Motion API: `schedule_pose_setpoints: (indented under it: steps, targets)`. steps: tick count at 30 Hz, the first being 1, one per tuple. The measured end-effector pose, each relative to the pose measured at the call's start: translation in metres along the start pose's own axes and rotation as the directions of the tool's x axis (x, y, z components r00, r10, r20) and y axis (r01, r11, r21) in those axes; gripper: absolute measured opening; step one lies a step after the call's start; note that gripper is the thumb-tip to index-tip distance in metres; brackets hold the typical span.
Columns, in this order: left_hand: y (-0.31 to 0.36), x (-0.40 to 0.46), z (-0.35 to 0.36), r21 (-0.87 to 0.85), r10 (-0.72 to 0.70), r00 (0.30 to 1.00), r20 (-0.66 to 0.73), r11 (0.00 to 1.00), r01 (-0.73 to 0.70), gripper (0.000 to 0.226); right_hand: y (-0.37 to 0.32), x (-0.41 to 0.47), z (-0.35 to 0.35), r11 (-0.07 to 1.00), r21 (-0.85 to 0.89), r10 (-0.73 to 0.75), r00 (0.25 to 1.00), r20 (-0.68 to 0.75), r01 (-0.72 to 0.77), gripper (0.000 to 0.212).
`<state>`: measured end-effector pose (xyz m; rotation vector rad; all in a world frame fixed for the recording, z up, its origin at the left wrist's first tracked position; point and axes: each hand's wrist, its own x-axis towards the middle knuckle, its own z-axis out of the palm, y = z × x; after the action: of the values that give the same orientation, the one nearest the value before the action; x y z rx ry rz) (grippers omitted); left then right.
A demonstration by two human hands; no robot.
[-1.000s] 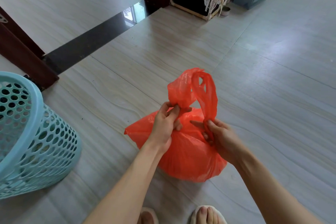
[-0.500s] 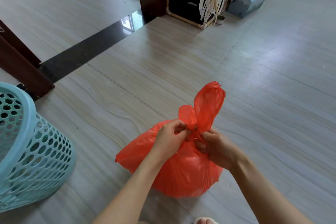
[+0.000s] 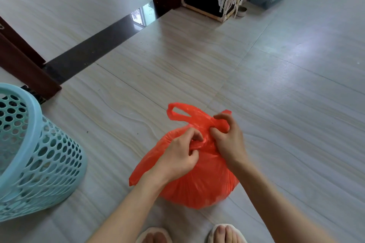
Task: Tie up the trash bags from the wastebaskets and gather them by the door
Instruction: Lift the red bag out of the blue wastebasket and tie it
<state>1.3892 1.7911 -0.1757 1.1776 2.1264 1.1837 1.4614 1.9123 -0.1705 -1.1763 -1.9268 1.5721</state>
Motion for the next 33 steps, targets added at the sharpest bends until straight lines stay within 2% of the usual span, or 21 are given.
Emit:
schedule_pose_setpoints:
  steps: [1,3,5,7,9,11,14,16,20,22,24,27,29,33]
  targets:
    - [-0.001,-0.002,-0.001,0.036,0.042,0.999,-0.027,0.998,-0.041,0.025,0.0,-0.003,0.002,0.988,-0.11,-0.11,0.994,0.002,0.109,0.031]
    - [-0.004,-0.004,-0.003,0.108,0.103,0.99,-0.096,0.99,-0.093,0.025,0.001,-0.009,0.003,0.932,-0.257,-0.234,0.965,0.118,0.257,0.03]
    - [-0.004,-0.004,-0.005,0.166,0.165,0.974,-0.156,0.976,-0.139,0.026,0.001,-0.01,-0.001,0.853,-0.392,-0.252,0.93,0.267,0.344,0.031]
    - [-0.004,-0.003,-0.005,0.196,0.22,0.954,-0.205,0.964,-0.18,0.022,-0.003,-0.009,-0.009,0.826,-0.409,-0.199,0.88,0.431,0.387,0.03]
    - [-0.004,-0.001,-0.004,0.191,0.247,0.947,-0.204,0.959,-0.209,0.015,-0.008,-0.005,-0.018,0.908,-0.331,-0.04,0.837,0.546,0.258,0.027]
    - [-0.004,0.0,-0.001,0.201,0.26,0.949,-0.178,0.954,-0.224,0.009,-0.01,0.0,-0.025,0.967,-0.253,0.168,0.779,0.604,-0.013,0.036]
    - [-0.005,-0.002,0.004,0.263,0.297,0.942,-0.154,0.932,-0.25,0.009,-0.013,0.005,-0.031,0.922,-0.12,0.356,0.69,0.63,-0.367,0.034]
    - [-0.006,-0.003,0.004,0.317,0.323,0.938,-0.127,0.909,-0.27,0.01,-0.011,0.008,-0.033,0.861,-0.043,0.405,0.632,0.66,-0.507,0.03]
    - [-0.004,-0.004,0.0,0.314,0.318,0.941,-0.116,0.91,-0.269,0.007,-0.003,0.008,-0.035,0.805,0.063,0.377,0.591,0.713,-0.59,0.036]
    - [-0.005,-0.005,-0.002,0.294,0.323,0.941,-0.103,0.913,-0.282,0.01,-0.004,0.006,-0.035,0.786,0.099,0.36,0.582,0.73,-0.61,0.024]
    - [-0.007,-0.008,-0.002,0.288,0.325,0.943,-0.072,0.912,-0.292,0.017,-0.002,0.008,-0.033,0.775,0.137,0.334,0.583,0.74,-0.617,0.011]
    - [-0.007,-0.014,0.004,0.33,0.26,0.965,-0.044,0.915,-0.232,0.033,-0.001,0.012,-0.03,0.784,0.147,0.33,0.606,0.724,-0.603,0.007]
    - [-0.005,-0.015,0.006,0.359,0.217,0.973,-0.076,0.916,-0.176,0.041,0.001,0.014,-0.029,0.784,0.144,0.341,0.612,0.713,-0.604,0.012]
    - [-0.003,-0.007,0.006,0.42,0.191,0.96,-0.205,0.903,-0.09,0.021,-0.001,0.012,-0.026,0.791,0.141,0.334,0.614,0.715,-0.595,0.019]
